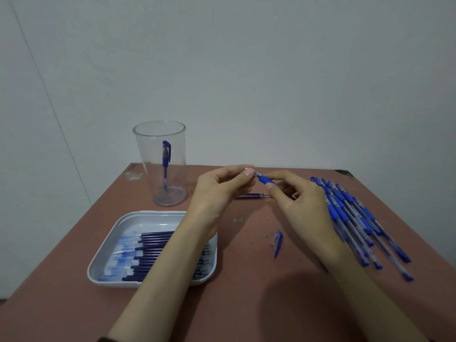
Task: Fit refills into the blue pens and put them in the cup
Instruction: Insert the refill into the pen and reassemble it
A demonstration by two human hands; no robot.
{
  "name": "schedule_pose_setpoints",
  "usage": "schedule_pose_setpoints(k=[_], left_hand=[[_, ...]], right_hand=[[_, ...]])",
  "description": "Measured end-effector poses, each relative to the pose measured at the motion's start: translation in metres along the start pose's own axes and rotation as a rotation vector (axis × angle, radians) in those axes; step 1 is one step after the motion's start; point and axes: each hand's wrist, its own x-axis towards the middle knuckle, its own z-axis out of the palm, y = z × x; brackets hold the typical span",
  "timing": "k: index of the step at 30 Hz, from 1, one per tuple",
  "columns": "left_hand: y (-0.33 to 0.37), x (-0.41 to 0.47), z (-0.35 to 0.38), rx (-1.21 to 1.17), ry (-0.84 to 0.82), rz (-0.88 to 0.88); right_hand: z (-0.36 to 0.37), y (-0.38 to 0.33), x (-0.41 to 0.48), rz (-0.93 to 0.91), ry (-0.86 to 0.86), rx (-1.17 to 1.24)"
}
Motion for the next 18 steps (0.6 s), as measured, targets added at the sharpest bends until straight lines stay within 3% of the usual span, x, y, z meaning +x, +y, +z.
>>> schedule_pose_setpoints(k=[5,12,18], left_hand=[[-0.002,0.000,0.000,0.127,-0.031,-0.001],[0.002,-0.003,0.002,0.084,-0.138,0.003],[-0.004,-0.002,0.003,0.057,0.010,0.059]], right_hand=[[0.001,0.002,-0.001,-0.040,0.009,-0.050],[0.000,-0.007,-0.002,0.266,-0.152,0.396],[0.002,-0.009,-0.003,0.279,-0.166,0.554]])
